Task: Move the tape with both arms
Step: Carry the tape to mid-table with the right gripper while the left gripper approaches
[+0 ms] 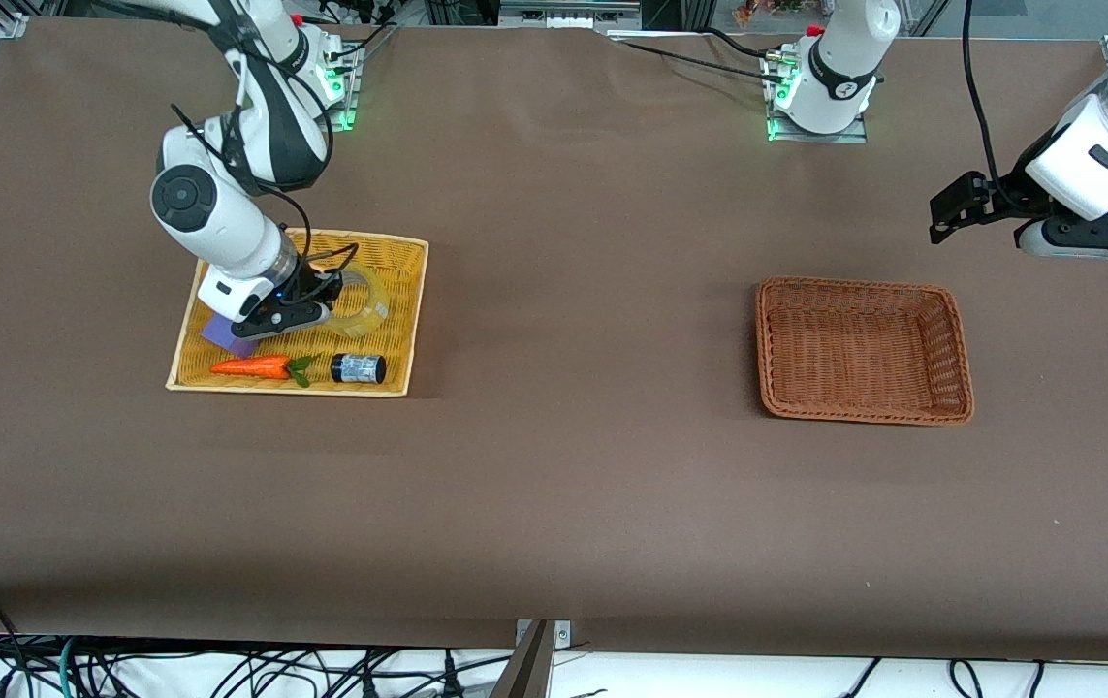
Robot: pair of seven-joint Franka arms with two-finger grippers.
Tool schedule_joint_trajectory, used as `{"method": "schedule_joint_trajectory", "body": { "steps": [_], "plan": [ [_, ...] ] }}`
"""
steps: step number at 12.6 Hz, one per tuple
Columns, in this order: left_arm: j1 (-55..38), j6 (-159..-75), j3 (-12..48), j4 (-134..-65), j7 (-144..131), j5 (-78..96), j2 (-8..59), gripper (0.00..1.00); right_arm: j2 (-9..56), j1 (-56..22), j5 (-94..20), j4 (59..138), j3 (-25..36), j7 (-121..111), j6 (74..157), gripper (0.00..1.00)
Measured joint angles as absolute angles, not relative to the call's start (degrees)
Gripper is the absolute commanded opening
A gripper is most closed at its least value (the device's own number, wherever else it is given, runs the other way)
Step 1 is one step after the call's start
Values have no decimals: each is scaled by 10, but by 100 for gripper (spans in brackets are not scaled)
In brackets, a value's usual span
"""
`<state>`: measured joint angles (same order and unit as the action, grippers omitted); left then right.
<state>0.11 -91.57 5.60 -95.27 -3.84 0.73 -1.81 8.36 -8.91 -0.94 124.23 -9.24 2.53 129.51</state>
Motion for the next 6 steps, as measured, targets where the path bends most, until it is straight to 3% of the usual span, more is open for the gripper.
{"method": "schedule_joint_trajectory", "body": {
  "steps": [2,6],
  "plan": [
    [1,-916,56,-953,-38,7,-18,100,77,-92,-9,1197,-142,84,1248,0],
    [1,-916,57,-953,-38,7,-18,100,105,-175,19,1177,-202,283,1261,0]
  ]
}}
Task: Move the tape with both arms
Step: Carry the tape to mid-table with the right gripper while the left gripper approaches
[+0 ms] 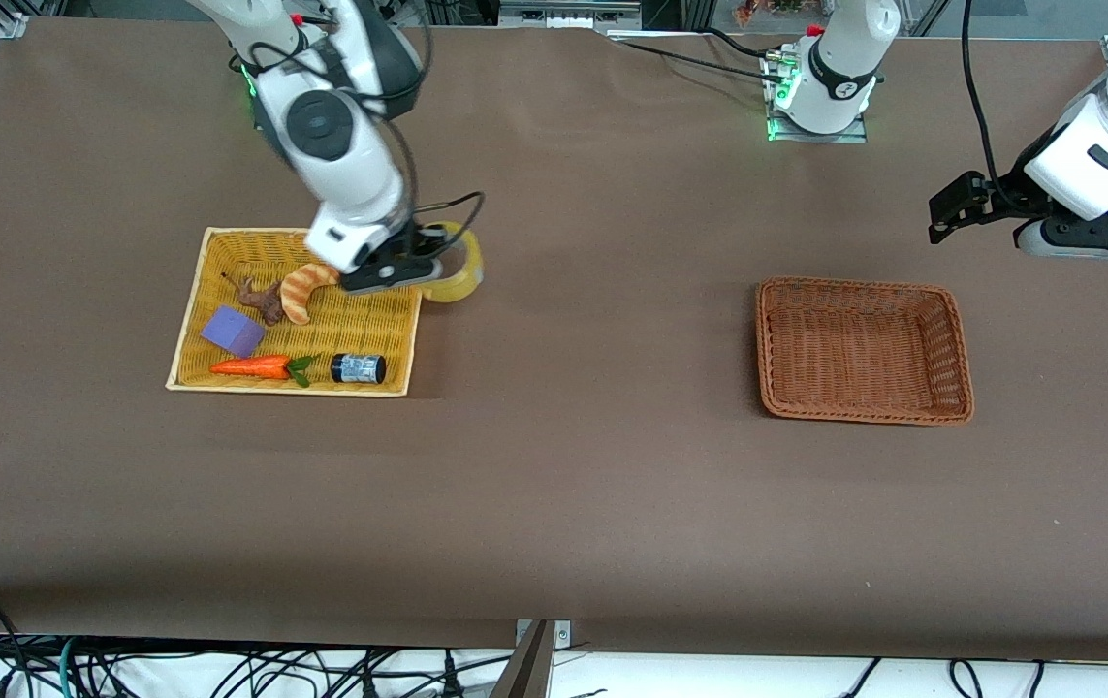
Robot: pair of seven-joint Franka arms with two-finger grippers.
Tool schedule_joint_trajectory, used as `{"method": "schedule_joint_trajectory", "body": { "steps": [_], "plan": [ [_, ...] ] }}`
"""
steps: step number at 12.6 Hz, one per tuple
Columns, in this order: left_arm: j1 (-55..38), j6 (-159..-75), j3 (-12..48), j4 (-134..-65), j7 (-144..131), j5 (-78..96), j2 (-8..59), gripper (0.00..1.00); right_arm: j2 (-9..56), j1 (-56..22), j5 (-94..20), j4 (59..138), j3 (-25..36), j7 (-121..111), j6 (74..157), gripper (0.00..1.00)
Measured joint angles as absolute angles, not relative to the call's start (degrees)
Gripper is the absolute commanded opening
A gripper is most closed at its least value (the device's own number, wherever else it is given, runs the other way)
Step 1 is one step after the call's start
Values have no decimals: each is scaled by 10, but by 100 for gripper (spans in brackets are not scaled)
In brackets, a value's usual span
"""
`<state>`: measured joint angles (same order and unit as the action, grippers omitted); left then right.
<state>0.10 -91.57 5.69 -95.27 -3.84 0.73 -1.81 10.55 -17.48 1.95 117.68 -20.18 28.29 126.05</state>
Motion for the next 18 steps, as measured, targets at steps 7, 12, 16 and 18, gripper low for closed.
{"method": "schedule_joint_trajectory", "body": {
  "steps": [7,12,16,18],
  "plan": [
    [1,-916,57,-952,-38,7,-18,100,317,-297,102,1026,-220,527,1328,0],
    [-3,-903,61,-952,-38,7,-17,100,427,-343,116,928,-220,610,1358,15],
    [-8,-871,67,-952,-38,7,7,100,438,-341,117,913,-218,612,1364,86],
    [-8,-863,69,-952,-38,7,16,100,435,-336,117,905,-217,612,1363,99]
  ]
}}
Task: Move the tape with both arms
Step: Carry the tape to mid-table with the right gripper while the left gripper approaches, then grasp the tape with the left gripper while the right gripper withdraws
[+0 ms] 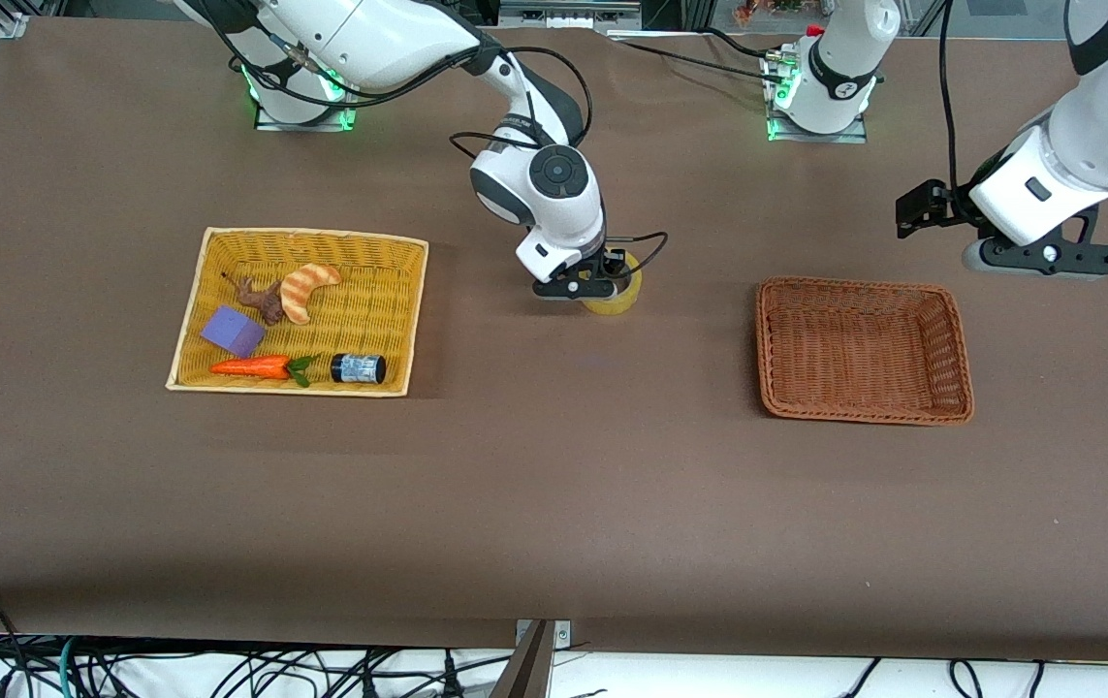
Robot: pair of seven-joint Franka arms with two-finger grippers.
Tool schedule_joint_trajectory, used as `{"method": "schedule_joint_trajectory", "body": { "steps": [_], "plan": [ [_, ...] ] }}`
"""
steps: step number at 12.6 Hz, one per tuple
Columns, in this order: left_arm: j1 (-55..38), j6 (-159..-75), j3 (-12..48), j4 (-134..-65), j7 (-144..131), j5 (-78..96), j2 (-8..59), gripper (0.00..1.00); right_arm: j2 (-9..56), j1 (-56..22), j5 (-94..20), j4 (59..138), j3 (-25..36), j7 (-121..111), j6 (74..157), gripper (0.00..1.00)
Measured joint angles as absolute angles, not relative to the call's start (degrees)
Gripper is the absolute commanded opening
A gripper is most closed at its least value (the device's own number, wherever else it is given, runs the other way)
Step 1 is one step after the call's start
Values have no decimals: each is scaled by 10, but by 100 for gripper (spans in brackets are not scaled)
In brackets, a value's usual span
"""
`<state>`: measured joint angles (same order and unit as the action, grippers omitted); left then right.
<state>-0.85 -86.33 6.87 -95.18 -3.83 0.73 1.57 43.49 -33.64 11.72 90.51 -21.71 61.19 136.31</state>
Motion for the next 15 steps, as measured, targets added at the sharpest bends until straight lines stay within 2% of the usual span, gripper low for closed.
{"method": "schedule_joint_trajectory", "body": {
  "steps": [2,4,7,10,13,15],
  "plan": [
    [-9,-856,69,-944,-38,7,24,100,415,-317,117,899,-216,608,1339,100],
    [-9,-846,69,-936,-38,7,31,100,367,-281,113,894,-215,560,1270,100],
    [-14,-840,75,-936,-35,18,46,100,265,-199,56,915,-214,391,1175,100],
    [-26,-847,123,-961,-42,21,80,100,159,-117,28,975,-214,237,1101,100],
    [-36,-932,188,-976,-95,21,149,100,82,-52,12,1017,-197,90,1037,100],
    [-41,-1013,224,-996,-126,20,192,100,52,-33,2,1026,-150,-24,1010,100]
  ]
}}
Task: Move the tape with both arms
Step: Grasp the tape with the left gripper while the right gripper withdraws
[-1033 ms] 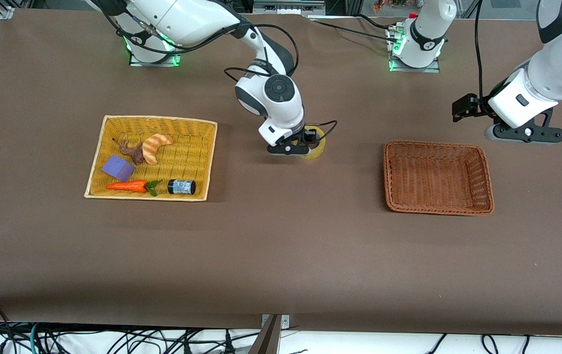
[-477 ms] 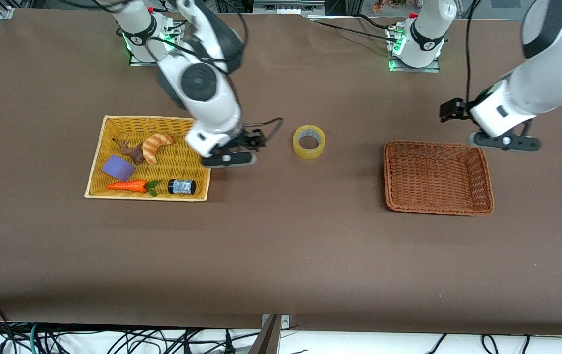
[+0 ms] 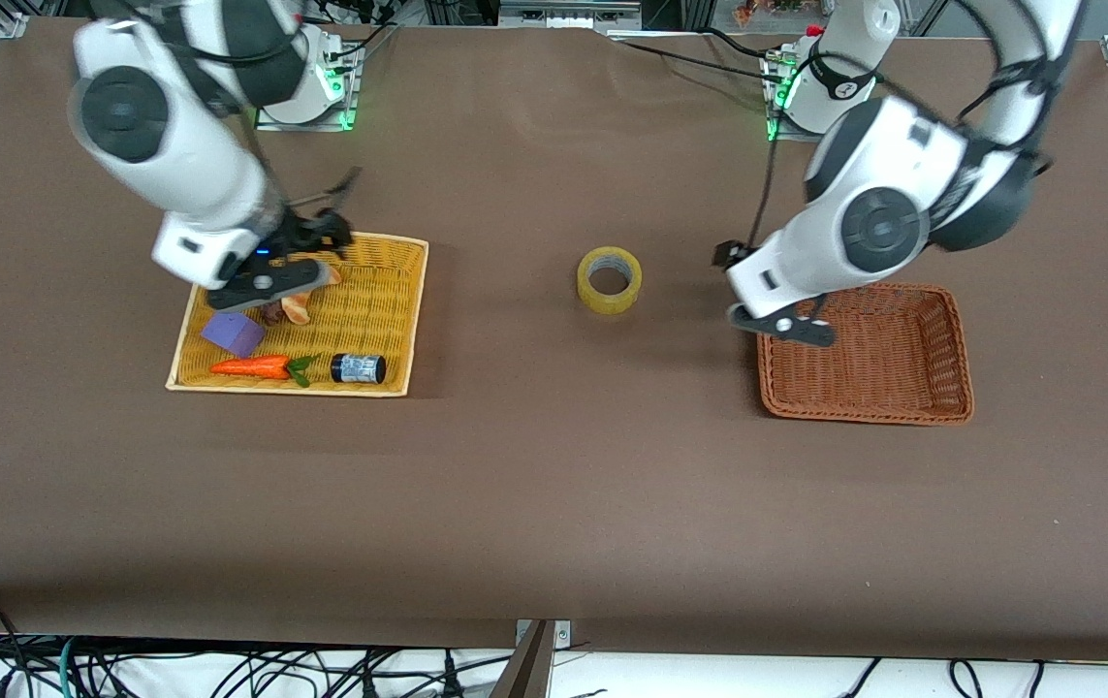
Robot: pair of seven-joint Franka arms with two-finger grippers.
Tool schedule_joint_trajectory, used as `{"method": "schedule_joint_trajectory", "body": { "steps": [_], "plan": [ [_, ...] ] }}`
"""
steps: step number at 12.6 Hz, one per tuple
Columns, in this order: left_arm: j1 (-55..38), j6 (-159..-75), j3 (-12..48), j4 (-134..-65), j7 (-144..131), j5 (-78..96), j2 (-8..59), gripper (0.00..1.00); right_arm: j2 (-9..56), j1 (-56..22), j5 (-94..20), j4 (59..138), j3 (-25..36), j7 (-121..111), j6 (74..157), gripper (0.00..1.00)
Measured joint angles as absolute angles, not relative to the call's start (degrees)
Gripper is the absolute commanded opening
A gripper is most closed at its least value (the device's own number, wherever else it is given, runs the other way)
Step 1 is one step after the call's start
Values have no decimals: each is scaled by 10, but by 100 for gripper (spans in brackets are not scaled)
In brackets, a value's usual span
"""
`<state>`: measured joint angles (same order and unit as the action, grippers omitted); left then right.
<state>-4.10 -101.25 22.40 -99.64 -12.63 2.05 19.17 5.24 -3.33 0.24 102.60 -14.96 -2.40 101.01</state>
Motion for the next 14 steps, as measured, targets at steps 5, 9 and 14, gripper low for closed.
{"method": "schedule_joint_trajectory", "body": {
  "steps": [5,9,14],
  "plan": [
    [-112,-1256,241,-1107,-178,20,266,100,14,2,-3,1040,-108,-120,979,100],
    [-144,-1285,242,-1112,-192,20,320,100,-5,2,-3,1061,-110,-30,980,100],
    [-144,-1329,240,-1112,-201,20,353,0,-5,3,-3,1046,-93,-12,977,100]
  ]
}}
